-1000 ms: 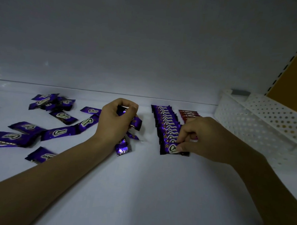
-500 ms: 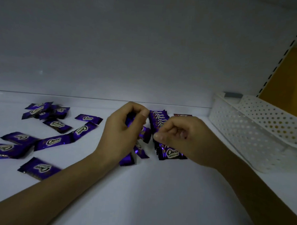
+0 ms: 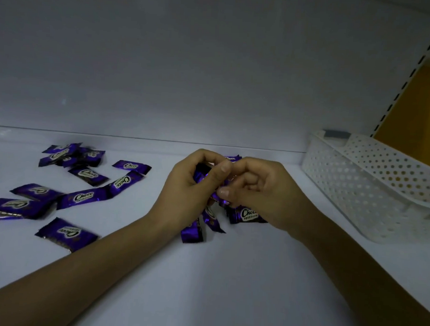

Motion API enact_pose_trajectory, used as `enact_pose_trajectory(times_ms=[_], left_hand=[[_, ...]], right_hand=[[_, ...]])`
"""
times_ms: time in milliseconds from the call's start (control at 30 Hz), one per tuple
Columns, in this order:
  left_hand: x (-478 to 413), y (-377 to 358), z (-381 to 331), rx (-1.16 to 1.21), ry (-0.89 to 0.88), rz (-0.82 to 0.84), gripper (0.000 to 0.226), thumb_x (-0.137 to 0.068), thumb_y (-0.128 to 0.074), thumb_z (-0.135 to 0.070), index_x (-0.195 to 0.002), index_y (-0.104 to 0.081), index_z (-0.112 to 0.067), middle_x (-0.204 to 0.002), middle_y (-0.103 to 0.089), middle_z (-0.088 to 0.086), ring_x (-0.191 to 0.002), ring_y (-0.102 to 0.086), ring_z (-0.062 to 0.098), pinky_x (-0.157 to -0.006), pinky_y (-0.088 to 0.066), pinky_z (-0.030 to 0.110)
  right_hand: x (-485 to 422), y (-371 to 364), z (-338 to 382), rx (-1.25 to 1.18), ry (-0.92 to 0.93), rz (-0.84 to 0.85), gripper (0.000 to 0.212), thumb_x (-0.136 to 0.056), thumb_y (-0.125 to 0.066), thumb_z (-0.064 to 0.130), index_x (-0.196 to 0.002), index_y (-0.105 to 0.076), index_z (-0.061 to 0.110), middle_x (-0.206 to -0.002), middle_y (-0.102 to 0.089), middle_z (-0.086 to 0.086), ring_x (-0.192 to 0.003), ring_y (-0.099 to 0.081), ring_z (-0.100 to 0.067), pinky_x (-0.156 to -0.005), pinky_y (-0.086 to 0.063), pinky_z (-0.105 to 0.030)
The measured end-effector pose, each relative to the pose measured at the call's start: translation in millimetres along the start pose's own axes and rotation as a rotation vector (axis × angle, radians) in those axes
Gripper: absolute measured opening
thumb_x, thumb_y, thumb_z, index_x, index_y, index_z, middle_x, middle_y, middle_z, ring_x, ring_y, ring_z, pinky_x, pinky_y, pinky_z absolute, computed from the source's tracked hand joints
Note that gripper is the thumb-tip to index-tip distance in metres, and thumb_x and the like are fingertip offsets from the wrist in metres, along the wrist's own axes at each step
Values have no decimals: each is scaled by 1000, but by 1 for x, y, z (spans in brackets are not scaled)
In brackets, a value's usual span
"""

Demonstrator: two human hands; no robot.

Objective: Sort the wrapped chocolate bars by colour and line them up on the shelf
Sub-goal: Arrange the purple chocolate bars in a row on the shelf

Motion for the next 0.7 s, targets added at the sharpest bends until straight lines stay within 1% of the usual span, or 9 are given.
enact_pose_trajectory(times_ms=[67, 100, 167, 200, 267, 367, 467, 567, 700], left_hand=[[1, 0, 4, 23, 47, 12, 34, -71, -61, -48, -94, -63, -23, -69, -65, -5, -56, -58, 10, -52, -50, 22], [1, 1, 5, 25, 68, 14, 36, -68, -63, -48, -95, -62, -24, -66, -64, -6, -53, -55, 9, -49, -48, 22], [0, 5, 8, 19, 99, 6, 37, -66, -65, -47, -97, -61, -27, -65, -65, -6, -50, -53, 8, -47, -47, 20], [-1, 7, 10, 27, 113, -1, 37, -66, -65, -45, -98, -61, -27, -67, -67, -3, -50, -54, 7, -47, -47, 19], [-1, 10, 12, 56, 132, -8, 34, -69, -64, -41, -98, -63, -23, -71, -69, 1, -49, -54, 8, -47, -47, 18], [-1, 11, 14, 76, 164, -9, 30, -75, -61, -38, -98, -64, -20, -71, -70, 1, -47, -53, 8, -47, -47, 17], [-2, 10, 20, 131, 208, -3, 29, -79, -60, -36, -99, -66, -16, -71, -71, 3, -48, -51, 10, -48, -45, 17], [-2, 8, 18, 179, 178, 28, 29, -78, -60, -34, -96, -67, -12, -71, -70, 5, -47, -49, 10, -47, -43, 18], [-3, 10, 14, 162, 116, 41, 23, -82, -61, -26, -89, -66, -5, -74, -70, 5, -48, -49, 10, -47, -43, 19]], right_hand=[[-1, 7, 3, -21, 25, -67, 21, -79, -70, 0, -90, -66, 17, -75, -72, -6, -69, -70, -22, -66, -56, -25], [-1, 14, 3, -20, 31, -113, 21, -80, -69, 0, -89, -67, 19, -74, -72, -4, -67, -69, -21, -62, -56, -23], [-1, 30, 2, -1, 24, -180, 21, -83, -68, 3, -91, -67, 23, -70, -71, 5, -63, -68, -13, -54, -52, -17], [-1, 35, 1, 4, 14, -191, 21, -83, -67, 5, -93, -67, 24, -71, -71, 7, -65, -68, -12, -55, -52, -17], [-1, 39, -3, 12, -7, -182, 23, -83, -67, 5, -95, -67, 25, -73, -70, 7, -69, -69, -14, -61, -55, -23], [-1, 36, -3, 90, 0, -177, 25, -83, -68, 7, -97, -65, 28, -73, -70, 10, -69, -68, -9, -60, -52, -18], [-1, 33, 2, 229, 74, -188, 24, -80, -72, 8, -89, -68, 31, -78, -71, 7, -72, -67, -10, -67, -56, -24], [1, 27, 9, 332, 193, -159, 32, -76, -76, 6, -82, -69, 36, -79, -66, 8, -76, -64, -9, -68, -52, -20], [2, 22, 14, 335, 239, -84, 27, -75, -76, 4, -86, -71, 28, -82, -65, 8, -75, -61, -6, -66, -45, -12]])
Point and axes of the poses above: each hand's wrist, its own x-axis away from the middle knuckle, its own y-axis out of the back of the hand, z = x × y, the point moved 7 cm from there along -x, towards the middle knuckle
